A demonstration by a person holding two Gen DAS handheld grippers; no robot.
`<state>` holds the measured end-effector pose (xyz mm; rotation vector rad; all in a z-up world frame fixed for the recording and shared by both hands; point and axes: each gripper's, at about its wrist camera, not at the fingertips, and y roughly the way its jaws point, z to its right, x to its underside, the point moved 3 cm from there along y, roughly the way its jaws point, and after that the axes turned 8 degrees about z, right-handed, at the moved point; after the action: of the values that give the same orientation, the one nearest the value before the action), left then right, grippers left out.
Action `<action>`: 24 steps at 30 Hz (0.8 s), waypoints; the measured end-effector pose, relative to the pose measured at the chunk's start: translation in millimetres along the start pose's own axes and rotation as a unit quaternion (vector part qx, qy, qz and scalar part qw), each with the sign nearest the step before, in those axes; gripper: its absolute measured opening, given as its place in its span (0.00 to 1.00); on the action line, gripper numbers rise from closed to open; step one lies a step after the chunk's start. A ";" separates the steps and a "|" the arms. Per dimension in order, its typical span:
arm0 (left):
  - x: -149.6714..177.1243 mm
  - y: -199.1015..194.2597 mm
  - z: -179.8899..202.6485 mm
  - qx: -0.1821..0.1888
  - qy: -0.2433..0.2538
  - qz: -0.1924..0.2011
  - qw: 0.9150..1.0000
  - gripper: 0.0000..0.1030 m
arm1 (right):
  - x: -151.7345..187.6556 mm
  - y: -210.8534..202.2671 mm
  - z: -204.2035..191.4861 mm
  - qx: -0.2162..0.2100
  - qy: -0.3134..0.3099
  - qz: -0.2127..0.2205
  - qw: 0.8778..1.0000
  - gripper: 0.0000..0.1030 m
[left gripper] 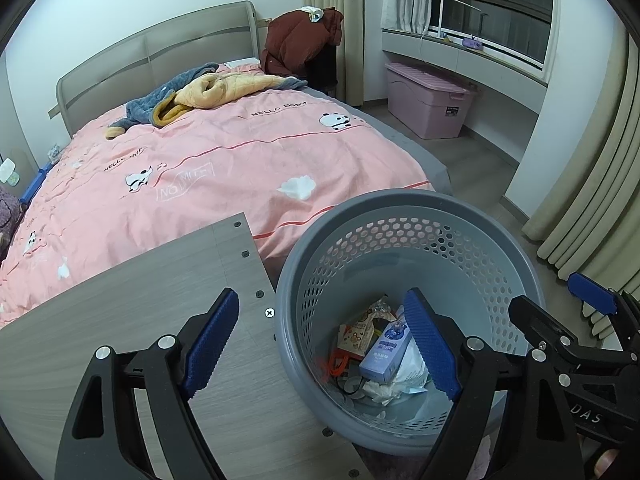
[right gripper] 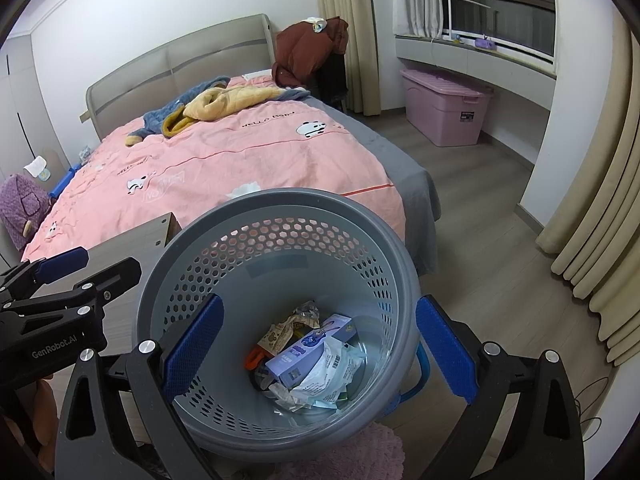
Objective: Collect trash
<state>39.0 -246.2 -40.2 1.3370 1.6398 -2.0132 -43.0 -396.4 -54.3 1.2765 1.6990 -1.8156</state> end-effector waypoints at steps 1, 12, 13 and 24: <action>-0.6 -0.9 -1.1 0.000 0.000 0.000 1.000 0.79 | -0.2 0.0 0.2 0.000 0.000 0.000 1.000 0.92; -0.5 -2.1 -2.0 -0.010 0.004 0.004 1.000 0.79 | 0.5 0.1 -0.3 0.000 0.000 0.000 1.000 0.92; -0.5 -2.1 -2.0 -0.010 0.004 0.005 1.000 0.79 | 0.5 0.1 -0.4 0.000 0.000 0.000 1.000 0.92; -0.6 -1.8 -2.3 -0.010 0.004 0.004 1.000 0.79 | 0.4 -0.6 -0.6 0.000 0.000 0.000 1.000 0.92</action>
<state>39.3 -243.8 -38.5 1.3447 1.6500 -1.9841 -43.4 -395.6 -54.2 1.2758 1.6981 -1.8154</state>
